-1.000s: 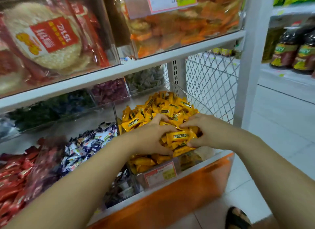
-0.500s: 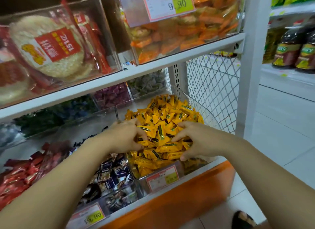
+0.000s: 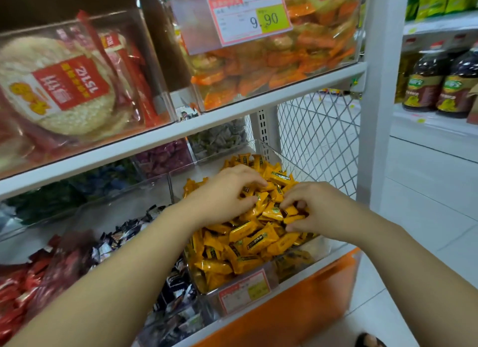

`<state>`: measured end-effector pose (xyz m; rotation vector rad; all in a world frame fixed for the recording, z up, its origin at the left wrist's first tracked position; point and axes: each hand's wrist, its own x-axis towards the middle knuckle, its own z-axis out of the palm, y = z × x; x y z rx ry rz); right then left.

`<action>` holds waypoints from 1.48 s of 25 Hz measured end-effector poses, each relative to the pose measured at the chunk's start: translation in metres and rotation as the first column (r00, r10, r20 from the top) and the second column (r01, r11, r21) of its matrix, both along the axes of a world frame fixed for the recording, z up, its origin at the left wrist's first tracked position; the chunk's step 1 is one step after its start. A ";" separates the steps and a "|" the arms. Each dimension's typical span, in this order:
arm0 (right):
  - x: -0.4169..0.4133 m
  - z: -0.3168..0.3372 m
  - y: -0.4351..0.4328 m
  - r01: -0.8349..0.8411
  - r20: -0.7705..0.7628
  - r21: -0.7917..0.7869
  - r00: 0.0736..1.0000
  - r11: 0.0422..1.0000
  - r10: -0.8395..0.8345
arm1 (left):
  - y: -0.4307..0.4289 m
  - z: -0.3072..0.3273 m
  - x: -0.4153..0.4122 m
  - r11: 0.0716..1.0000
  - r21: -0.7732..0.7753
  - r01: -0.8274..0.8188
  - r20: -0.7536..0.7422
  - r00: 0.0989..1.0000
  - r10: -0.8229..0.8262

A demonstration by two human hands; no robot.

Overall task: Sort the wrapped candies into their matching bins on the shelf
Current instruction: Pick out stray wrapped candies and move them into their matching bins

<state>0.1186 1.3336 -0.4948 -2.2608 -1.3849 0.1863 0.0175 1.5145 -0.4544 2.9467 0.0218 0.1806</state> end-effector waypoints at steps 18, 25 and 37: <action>0.011 -0.005 -0.005 0.159 0.008 0.248 0.986 0.956 -0.166 | 0.039 -0.003 -0.035 0.977 0.179 0.112 -0.354 0.934 -0.042; 0.009 -0.002 0.006 0.263 -0.023 0.352 0.962 0.898 -0.273 | 0.029 0.013 0.001 0.995 -0.094 -0.015 -0.145 0.989 0.002; 0.018 -0.005 0.005 0.229 -0.027 0.311 0.972 0.922 -0.232 | 0.020 -0.011 0.030 0.997 0.019 0.074 -0.600 0.798 -0.048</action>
